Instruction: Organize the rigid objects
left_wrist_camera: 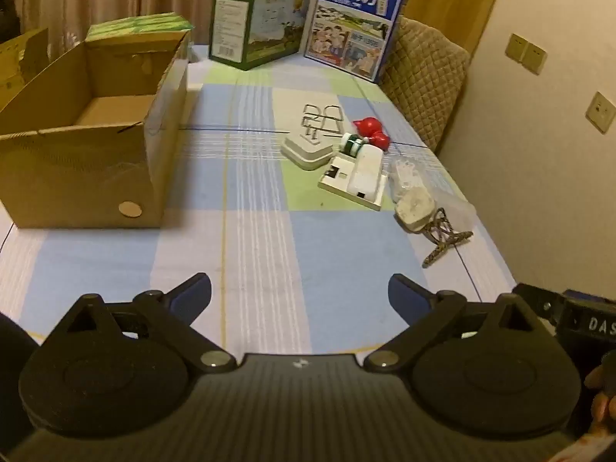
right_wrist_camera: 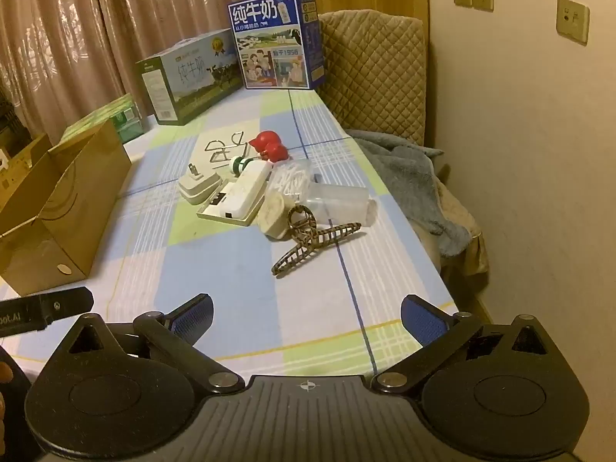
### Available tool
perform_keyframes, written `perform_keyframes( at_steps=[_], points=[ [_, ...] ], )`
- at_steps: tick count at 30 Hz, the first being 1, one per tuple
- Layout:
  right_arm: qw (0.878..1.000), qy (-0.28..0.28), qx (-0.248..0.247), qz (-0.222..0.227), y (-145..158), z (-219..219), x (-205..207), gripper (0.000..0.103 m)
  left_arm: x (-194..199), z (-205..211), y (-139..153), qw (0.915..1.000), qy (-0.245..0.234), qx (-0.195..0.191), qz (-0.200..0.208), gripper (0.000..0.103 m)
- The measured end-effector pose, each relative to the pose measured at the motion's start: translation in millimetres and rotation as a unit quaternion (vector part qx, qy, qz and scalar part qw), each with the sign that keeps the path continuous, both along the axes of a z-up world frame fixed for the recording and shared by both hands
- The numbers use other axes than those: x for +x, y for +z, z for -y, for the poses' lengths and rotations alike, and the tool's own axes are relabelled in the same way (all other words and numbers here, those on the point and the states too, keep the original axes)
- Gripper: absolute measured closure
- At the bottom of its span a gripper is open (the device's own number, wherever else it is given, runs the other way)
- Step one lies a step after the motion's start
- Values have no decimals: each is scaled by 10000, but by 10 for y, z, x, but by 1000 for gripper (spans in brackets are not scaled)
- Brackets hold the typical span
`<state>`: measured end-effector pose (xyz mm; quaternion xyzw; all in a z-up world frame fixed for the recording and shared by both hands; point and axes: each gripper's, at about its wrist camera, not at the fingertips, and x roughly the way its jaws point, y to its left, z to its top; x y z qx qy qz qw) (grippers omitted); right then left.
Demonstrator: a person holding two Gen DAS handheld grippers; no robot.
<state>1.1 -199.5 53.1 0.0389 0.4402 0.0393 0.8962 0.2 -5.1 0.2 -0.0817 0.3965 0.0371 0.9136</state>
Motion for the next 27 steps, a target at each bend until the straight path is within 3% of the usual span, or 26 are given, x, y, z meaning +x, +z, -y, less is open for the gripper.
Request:
perform_keyframes(
  at_steps=[4, 11, 27],
  points=[
    [10000, -40, -29, -11, -8, 8, 2, 2, -6, -79, -5, 9993, 33, -356, -45, 6],
    [10000, -17, 2, -31, -11, 12, 14, 2, 37, -88, -72, 9999, 18, -142, 7, 6],
    [10000, -9, 28, -20, -35, -34, 6, 2, 13, -54, -47, 9999, 69, -86, -15, 6]
  ],
)
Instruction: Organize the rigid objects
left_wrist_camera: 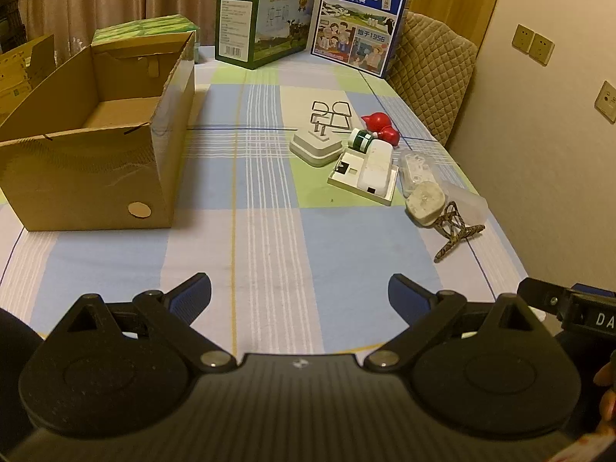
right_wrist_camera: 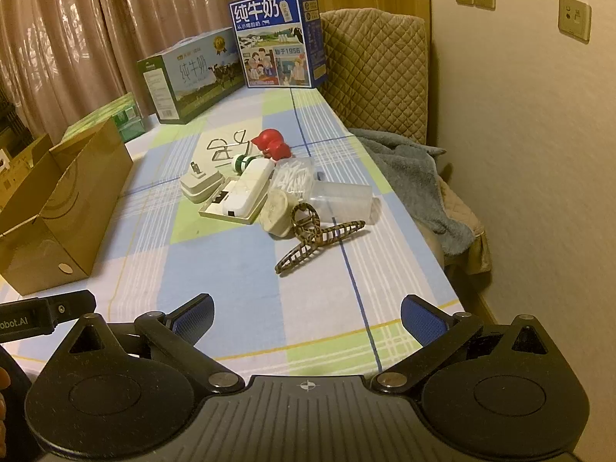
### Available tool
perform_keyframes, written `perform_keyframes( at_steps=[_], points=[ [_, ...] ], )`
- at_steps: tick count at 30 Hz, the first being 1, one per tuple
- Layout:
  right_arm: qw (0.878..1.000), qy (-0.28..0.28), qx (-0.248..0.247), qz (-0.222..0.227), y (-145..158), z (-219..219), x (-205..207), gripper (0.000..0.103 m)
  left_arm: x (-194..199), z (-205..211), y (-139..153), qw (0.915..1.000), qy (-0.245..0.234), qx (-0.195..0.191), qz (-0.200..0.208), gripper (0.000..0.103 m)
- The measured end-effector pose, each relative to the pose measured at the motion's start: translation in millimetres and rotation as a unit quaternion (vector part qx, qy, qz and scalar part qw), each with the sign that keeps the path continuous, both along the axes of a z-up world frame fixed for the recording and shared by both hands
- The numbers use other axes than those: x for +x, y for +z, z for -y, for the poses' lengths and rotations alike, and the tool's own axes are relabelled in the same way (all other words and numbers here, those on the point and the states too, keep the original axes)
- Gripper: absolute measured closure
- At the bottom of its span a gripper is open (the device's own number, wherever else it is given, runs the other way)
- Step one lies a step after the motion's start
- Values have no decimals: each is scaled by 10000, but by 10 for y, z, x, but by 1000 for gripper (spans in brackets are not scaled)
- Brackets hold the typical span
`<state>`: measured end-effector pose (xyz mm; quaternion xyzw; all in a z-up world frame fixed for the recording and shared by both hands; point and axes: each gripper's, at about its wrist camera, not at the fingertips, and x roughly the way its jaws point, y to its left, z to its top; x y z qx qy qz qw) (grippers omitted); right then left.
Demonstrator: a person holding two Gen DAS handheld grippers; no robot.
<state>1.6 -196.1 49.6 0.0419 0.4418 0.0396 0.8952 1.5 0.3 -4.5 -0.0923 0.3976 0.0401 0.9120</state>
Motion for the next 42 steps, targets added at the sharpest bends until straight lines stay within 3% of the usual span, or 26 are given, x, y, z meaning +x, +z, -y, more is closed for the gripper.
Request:
perform_keyframes(
  at_steps=[42],
  points=[
    [10000, -7, 10, -4, -5, 5, 10, 2, 2, 17, 34, 10000, -3, -3, -10, 6]
  ],
)
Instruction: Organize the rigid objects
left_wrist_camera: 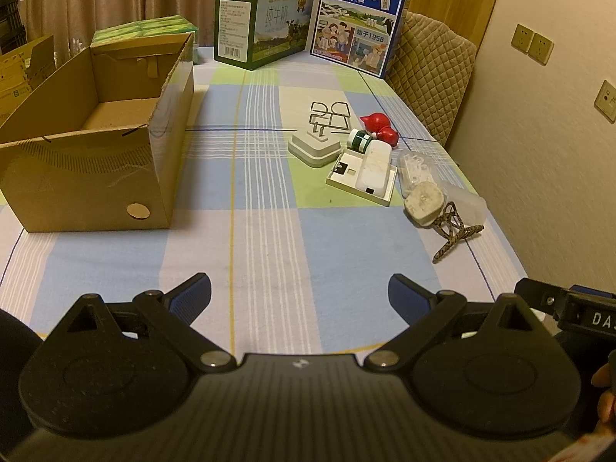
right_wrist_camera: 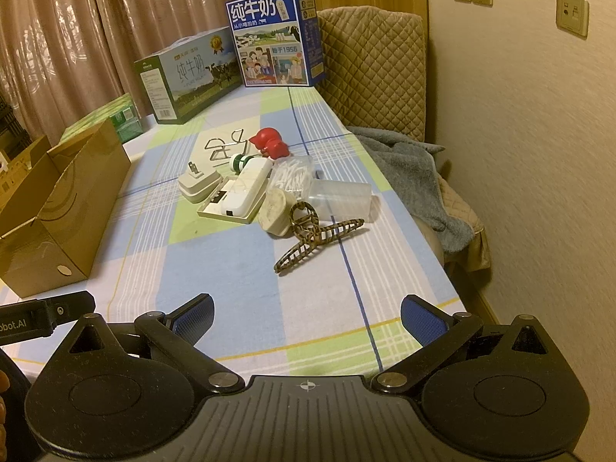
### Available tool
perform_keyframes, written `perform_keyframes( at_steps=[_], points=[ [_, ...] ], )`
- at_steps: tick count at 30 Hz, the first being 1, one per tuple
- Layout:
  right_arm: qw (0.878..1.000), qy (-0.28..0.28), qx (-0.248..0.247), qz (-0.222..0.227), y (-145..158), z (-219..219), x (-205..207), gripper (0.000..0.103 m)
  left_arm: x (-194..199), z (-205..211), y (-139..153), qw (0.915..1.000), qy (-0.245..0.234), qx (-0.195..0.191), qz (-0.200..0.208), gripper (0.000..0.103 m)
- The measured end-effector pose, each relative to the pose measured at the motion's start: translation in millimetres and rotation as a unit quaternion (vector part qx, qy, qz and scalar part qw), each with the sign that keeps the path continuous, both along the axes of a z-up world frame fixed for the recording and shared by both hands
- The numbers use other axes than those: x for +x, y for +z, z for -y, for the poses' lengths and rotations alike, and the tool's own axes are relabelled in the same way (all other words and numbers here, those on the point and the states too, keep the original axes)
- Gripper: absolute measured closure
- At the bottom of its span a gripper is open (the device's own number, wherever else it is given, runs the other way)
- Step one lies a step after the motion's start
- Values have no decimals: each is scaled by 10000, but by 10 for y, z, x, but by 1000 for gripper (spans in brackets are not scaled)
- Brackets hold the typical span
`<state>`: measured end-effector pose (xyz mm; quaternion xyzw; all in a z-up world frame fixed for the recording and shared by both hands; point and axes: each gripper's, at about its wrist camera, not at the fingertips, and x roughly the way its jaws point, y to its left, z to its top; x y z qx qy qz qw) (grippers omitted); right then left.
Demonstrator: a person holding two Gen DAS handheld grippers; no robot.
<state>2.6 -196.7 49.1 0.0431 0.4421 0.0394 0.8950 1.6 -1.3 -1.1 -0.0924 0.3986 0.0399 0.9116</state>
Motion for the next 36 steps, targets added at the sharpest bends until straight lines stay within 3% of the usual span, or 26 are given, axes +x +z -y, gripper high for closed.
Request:
perform_keyframes(
  at_steps=[26, 36],
  points=[
    [9999, -108, 121, 35, 46, 18, 35, 2, 139, 29, -7, 9997, -203, 111, 50, 6],
    [9998, 55, 32, 183, 24, -46, 320, 2, 447, 16, -51, 9989, -419, 174, 123, 7]
  ],
)
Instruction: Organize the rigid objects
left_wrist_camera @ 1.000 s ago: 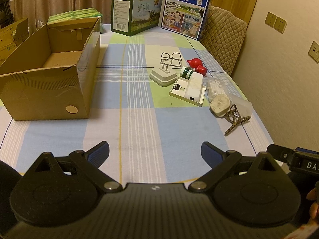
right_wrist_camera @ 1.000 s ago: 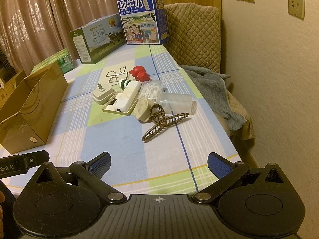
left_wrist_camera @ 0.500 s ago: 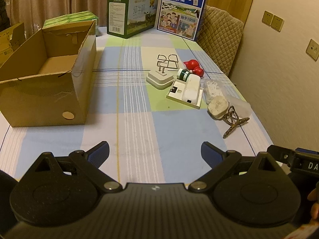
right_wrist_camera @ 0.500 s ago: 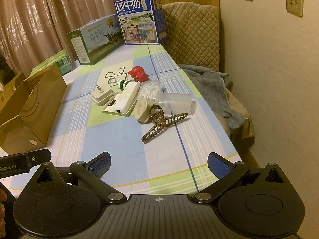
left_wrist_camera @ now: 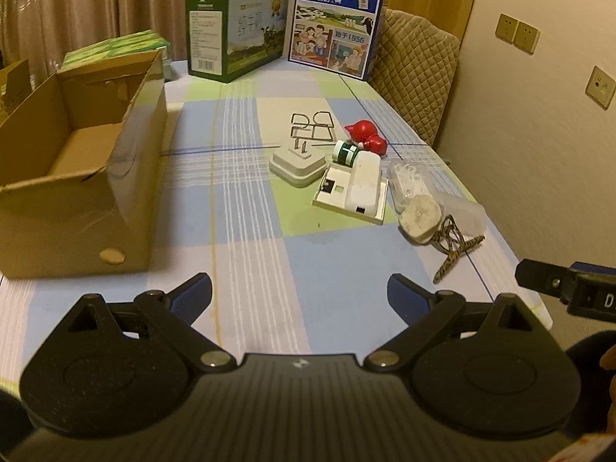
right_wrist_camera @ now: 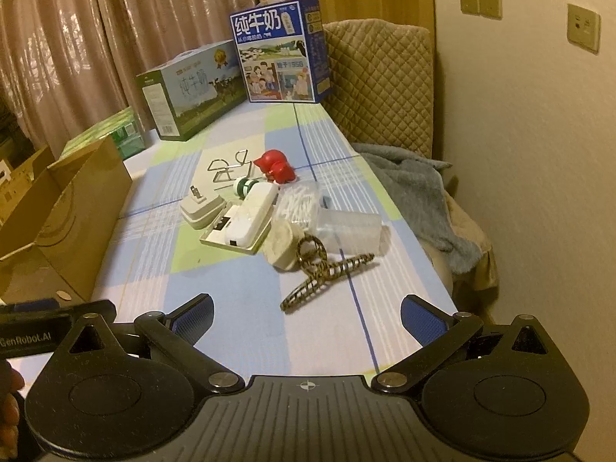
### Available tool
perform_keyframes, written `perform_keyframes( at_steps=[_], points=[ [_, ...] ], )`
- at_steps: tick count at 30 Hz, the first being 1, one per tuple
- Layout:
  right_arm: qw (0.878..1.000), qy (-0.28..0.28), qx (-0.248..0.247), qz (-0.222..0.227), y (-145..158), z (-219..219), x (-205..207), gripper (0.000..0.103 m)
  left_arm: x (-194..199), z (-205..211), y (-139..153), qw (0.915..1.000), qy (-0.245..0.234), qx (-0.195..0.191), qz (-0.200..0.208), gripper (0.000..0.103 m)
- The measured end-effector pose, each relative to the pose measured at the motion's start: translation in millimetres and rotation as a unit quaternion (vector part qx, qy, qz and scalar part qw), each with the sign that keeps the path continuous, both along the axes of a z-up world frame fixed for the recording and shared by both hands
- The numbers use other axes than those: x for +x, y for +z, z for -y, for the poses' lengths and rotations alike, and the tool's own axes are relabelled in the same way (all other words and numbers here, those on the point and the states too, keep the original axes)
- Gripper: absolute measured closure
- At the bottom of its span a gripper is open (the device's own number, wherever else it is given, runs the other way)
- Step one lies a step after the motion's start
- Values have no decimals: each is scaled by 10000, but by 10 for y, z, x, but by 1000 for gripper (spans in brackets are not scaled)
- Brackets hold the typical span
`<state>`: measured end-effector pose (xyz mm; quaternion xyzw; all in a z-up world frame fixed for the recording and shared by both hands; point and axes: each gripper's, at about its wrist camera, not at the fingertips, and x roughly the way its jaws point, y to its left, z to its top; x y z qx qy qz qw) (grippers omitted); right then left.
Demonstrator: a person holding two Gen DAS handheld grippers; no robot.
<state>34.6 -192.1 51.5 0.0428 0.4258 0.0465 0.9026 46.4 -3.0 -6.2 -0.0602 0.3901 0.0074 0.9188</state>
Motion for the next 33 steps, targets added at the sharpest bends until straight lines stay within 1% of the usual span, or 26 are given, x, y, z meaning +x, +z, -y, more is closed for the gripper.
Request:
perform_keyframes(
  at_steps=[5, 8, 9, 10, 11, 12, 13, 16, 18, 25, 28, 30, 32, 33],
  points=[
    [10000, 68, -21, -27, -167, -48, 214, 2, 295, 0, -79, 9997, -211, 43, 62, 8],
    [9999, 31, -131, 22, -278, -91, 334, 2, 499, -10, -155, 9994, -348, 70, 45, 10],
    [9999, 15, -126, 44, -309, -103, 376, 4, 556, -20, -176, 9992, -384, 83, 61, 10],
    [9999, 7, -142, 96, -334, -120, 413, 7, 616, -28, -196, 9990, -424, 116, 83, 10],
    [9997, 7, -200, 132, -366, -140, 453, 15, 679, -35, -216, 9987, -471, 166, 103, 10],
    [9996, -7, -239, 145, -402, -153, 490, 20, 717, -44, -237, 9984, -512, 198, 126, 10],
    [9995, -30, -266, 145, -452, -167, 532, 22, 768, -54, -258, 9981, -554, 234, 153, 10],
    [9994, -167, -312, 12, -598, -177, 651, 31, 884, -79, -332, 9976, -619, 279, 163, 10],
    [9992, -290, -275, -66, -662, -166, 707, 39, 954, -91, -400, 9975, -655, 257, 117, 10],
    [9972, -626, -171, -359, -862, -75, 844, 54, 1057, -116, -590, 9970, -759, 117, -39, 10],
    [9964, -716, -112, -451, -923, -28, 882, 59, 1088, -119, -625, 9965, -832, 114, -48, 10],
    [9958, -749, -87, -521, -959, -8, 904, 65, 1114, -115, -640, 9962, -864, 98, -52, 10],
    [9956, -768, -137, -510, -967, -11, 919, 69, 1132, -111, -654, 9960, -891, 45, -69, 10],
    [9956, -782, -147, -504, -971, -7, 927, 70, 1137, -109, -658, 9958, -910, 26, -78, 10]
  ],
)
